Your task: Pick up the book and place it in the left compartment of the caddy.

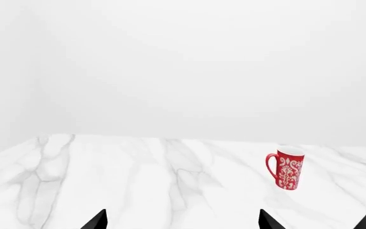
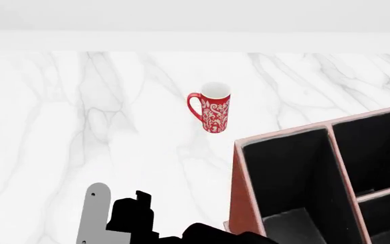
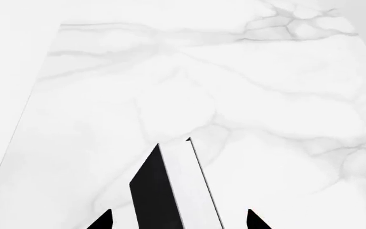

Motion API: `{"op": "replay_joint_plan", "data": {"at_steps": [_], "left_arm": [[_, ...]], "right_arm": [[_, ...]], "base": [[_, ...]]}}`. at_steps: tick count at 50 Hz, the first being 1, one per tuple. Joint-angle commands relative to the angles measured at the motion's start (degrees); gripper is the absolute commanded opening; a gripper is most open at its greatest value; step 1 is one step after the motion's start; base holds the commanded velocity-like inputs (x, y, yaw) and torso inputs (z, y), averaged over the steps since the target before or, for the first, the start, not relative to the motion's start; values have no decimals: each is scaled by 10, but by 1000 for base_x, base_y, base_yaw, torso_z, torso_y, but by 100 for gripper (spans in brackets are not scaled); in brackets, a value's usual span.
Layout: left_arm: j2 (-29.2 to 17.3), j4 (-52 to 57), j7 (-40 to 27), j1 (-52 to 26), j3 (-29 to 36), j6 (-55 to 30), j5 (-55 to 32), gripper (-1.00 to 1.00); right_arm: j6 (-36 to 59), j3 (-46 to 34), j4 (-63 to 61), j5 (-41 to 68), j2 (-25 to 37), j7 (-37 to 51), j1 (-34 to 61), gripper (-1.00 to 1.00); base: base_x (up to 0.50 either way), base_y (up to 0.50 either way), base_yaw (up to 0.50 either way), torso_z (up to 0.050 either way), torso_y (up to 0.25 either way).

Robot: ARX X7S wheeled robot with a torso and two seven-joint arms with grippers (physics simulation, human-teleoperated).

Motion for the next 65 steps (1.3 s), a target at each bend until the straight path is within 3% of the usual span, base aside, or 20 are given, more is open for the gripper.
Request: {"op": "replay_joint_plan", "data": {"at_steps": [1,65], "left_arm": [[-2,-1,-2,0,4,3,3,100],[-14,3,-12,15,10,23,6,100]], "right_arm": [[-15,-5,22,-8,1,-2,-6,100],[-102,-10,135,-33,-11,-2,-40,100]], "base": [[0,0,0,0,0],[0,0,0,0,0]]}}
